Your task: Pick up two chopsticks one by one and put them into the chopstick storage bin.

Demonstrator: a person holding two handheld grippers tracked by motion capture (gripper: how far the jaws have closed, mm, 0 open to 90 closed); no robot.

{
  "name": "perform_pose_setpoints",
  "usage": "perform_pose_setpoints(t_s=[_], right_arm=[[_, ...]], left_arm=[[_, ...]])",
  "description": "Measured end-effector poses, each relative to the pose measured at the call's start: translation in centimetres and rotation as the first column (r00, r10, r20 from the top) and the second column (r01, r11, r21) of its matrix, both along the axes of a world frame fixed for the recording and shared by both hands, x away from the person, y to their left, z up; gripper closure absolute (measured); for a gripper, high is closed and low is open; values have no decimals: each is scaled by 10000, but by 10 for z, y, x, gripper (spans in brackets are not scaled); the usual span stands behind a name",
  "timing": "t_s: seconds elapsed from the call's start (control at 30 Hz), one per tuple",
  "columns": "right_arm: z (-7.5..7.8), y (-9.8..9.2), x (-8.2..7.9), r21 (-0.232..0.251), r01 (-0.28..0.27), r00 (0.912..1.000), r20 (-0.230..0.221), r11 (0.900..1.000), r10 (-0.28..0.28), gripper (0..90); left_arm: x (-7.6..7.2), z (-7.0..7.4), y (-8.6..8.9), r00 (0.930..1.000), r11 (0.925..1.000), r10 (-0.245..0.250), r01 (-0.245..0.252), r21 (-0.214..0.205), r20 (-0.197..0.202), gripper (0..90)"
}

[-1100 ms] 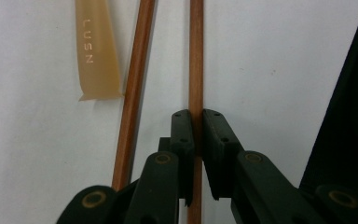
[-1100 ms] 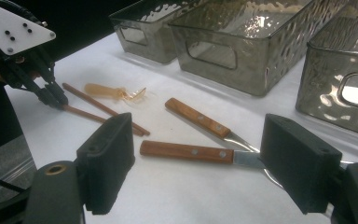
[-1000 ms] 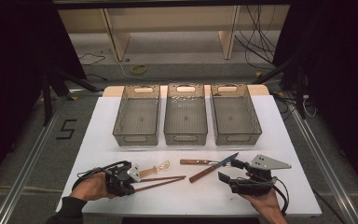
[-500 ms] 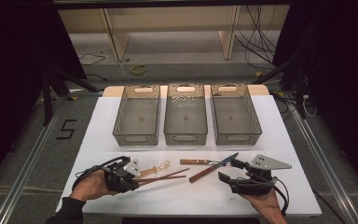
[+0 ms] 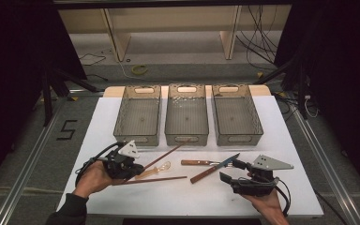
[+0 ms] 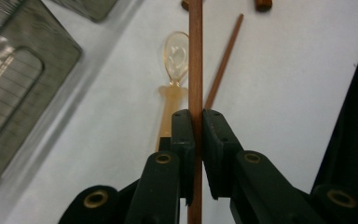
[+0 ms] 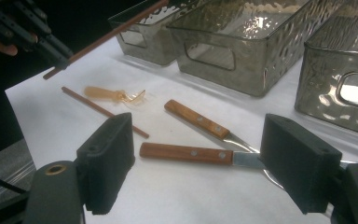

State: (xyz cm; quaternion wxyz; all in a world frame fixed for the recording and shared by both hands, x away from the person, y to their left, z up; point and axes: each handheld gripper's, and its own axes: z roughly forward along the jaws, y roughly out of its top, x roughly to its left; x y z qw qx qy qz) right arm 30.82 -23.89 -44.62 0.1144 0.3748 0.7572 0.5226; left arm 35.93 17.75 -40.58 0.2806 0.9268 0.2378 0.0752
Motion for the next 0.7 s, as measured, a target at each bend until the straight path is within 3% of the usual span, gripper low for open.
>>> perform_pose_setpoints(t_s=[0.4, 0.63, 0.7], right_arm=[[0, -1, 0, 52, 78, 10000, -17, 10000, -78, 266], [0, -1, 1, 112, 86, 10000, -7, 9999, -86, 267], [0, -2, 1, 124, 94, 10000, 1, 9999, -94, 266]], left_arm=[[17, 16, 1, 9978, 9964, 543, -516, -668, 391, 828], [27, 19, 5, 9937, 9898, 1005, -948, -1063, 492, 828], [32, 21, 7, 9906, 9849, 1252, -1174, -1269, 546, 828]])
